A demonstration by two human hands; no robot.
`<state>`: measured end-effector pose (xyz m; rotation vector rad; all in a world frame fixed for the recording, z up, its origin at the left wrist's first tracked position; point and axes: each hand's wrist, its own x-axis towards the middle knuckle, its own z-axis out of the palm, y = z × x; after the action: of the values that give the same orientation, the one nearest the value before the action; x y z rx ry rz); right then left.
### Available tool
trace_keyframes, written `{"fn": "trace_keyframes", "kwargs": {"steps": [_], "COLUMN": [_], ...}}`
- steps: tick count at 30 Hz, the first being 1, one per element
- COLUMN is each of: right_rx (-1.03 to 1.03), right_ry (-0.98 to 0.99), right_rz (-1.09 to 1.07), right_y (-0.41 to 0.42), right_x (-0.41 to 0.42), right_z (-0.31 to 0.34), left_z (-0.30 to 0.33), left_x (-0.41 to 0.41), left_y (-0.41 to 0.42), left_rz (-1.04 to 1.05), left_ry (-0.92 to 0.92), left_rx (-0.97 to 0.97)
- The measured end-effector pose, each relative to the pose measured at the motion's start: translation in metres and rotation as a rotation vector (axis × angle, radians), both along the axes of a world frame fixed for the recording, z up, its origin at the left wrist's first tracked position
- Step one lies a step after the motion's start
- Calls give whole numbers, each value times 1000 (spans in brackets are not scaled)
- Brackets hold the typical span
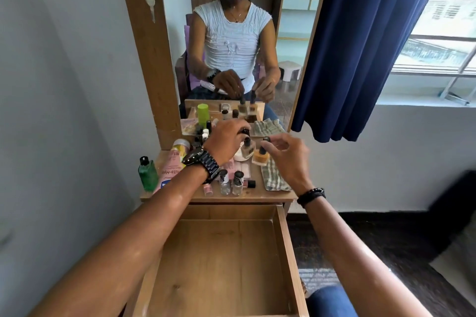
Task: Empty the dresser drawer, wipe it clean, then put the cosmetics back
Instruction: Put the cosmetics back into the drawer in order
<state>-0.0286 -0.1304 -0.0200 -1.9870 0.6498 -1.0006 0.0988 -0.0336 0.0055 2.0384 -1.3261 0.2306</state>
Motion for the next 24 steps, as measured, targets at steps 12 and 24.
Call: {"fn": "trace_keyframes", "kwargs": {"steps": [12,24], "right_rx": [3,196], "right_ry": [85,363], "right_rz": [206,287], "right_y": [69,127], "right_x": [-76,-11], "right_z": [1,-103], "left_z": [-16,-127], "left_x": [-67,-16], "left_y": [121,200], "left_rz": [-124,194], "left_ry": [56,221], "left_rx": [63,269]}}
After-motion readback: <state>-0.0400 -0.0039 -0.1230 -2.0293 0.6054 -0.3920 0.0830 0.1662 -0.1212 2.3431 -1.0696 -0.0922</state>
